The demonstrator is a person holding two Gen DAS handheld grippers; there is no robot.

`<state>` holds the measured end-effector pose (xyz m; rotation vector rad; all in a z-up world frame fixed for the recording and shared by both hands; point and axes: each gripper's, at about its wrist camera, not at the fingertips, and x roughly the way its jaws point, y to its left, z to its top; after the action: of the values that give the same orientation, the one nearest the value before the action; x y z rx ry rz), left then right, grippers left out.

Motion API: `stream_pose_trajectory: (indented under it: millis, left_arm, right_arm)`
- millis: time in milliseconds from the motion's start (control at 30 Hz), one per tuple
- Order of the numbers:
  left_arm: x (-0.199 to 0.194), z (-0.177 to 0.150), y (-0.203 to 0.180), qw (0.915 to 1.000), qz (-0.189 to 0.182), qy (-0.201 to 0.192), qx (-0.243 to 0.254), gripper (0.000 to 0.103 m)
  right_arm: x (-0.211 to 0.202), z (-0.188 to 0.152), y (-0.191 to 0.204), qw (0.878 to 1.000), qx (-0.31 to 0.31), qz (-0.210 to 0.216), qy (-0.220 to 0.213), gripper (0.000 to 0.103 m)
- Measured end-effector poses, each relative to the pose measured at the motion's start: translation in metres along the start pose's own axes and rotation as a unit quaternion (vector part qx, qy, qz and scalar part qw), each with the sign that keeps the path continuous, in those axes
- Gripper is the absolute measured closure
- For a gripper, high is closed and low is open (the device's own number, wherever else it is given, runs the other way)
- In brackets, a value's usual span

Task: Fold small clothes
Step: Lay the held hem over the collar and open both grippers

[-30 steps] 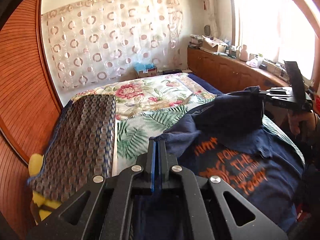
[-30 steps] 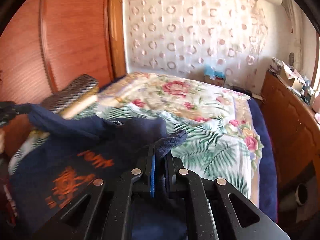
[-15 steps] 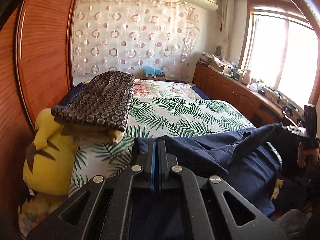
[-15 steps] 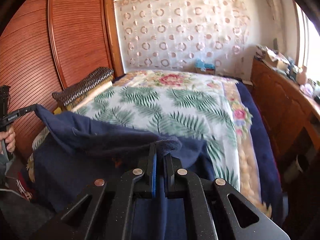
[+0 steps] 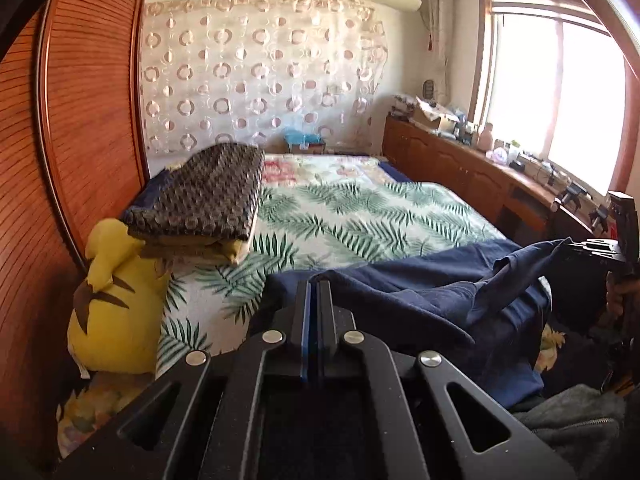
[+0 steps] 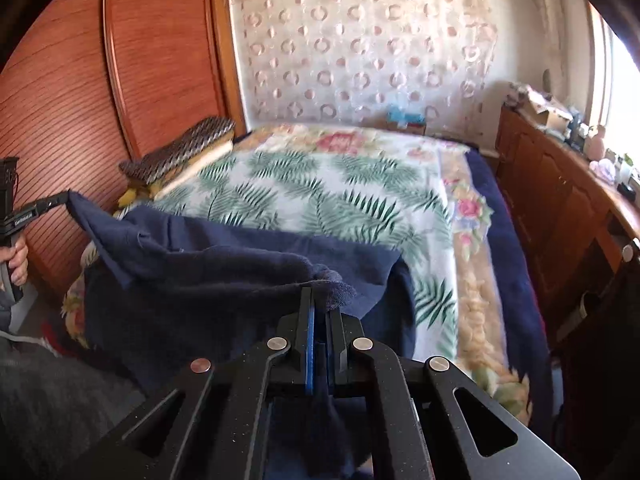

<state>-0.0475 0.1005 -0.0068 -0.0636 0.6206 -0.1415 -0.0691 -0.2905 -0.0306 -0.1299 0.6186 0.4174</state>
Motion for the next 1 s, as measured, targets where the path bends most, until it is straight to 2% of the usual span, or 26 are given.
stream_pose_trajectory:
  millis: [100,167,367,400,433,500,533,567,633,700,800,833,967,1000]
  left_arm:
    - [0.02,-0.015,0.003,0.9991,0.004,0.041,0.003,0.1]
    - [0.031,-0.023,0.005,0.9979,0.01,0.063,0.001,0.1]
    - [0.036,-0.029,0.01,0.997,0.01,0.077,-0.007,0.097]
    - [0.035,-0.028,0.011,0.9971,0.013,0.074,-0.006,0.094]
    - [0.033,-0.026,0.01,0.9974,0.017,0.07,-0.004,0.085]
    - [0.028,-0.022,0.01,0.9981,0.015,0.059,0.0,0.08]
    - [0.025,-0.018,0.01,0.9985,0.014,0.053,0.0,0.074]
    - [0.023,-0.014,0.012,0.9989,0.015,0.045,-0.004,0.064]
    - [0.02,-0.007,0.012,0.9993,0.013,0.033,-0.007,0.059]
    - [0.021,0.0,0.011,0.9995,0.016,0.029,0.0,0.054]
    - [0.023,0.009,0.01,0.9996,0.02,0.018,0.004,0.034]
    - [0.024,0.012,0.01,0.9997,0.022,0.012,0.003,0.023]
    - [0.032,0.021,0.012,0.9995,0.03,-0.006,-0.006,0.022]
    - [0.036,0.023,0.014,0.9994,0.031,-0.006,-0.009,0.022]
  right_arm:
    - [0.014,-0.011,0.005,0.999,-0.005,-0.019,0.035,0.099]
    - [0.02,-0.013,0.01,0.998,-0.017,-0.04,0.042,0.099]
    - [0.009,-0.005,0.01,0.998,-0.001,-0.045,0.035,0.093]
    - [0.009,-0.004,0.009,0.999,0.0,-0.043,0.034,0.093]
    - [0.007,-0.004,0.009,0.999,0.001,-0.039,0.031,0.093]
    - [0.008,-0.003,0.007,0.999,0.002,-0.036,0.026,0.093]
    - [0.004,-0.002,0.007,0.999,0.001,-0.035,0.022,0.092]
    - [0.003,-0.002,0.006,0.999,0.0,-0.036,0.017,0.092]
    - [-0.003,0.0,0.006,0.999,0.0,-0.041,0.01,0.084]
    - [-0.01,0.003,0.003,0.999,0.001,-0.047,0.001,0.082]
    - [-0.013,0.006,-0.004,0.998,0.004,-0.056,-0.007,0.078]
    - [-0.012,0.007,-0.005,0.998,0.005,-0.059,-0.009,0.075]
    - [-0.005,0.01,-0.01,0.998,0.014,-0.051,-0.022,0.072]
    - [-0.001,0.011,-0.012,0.998,0.016,-0.051,-0.021,0.068]
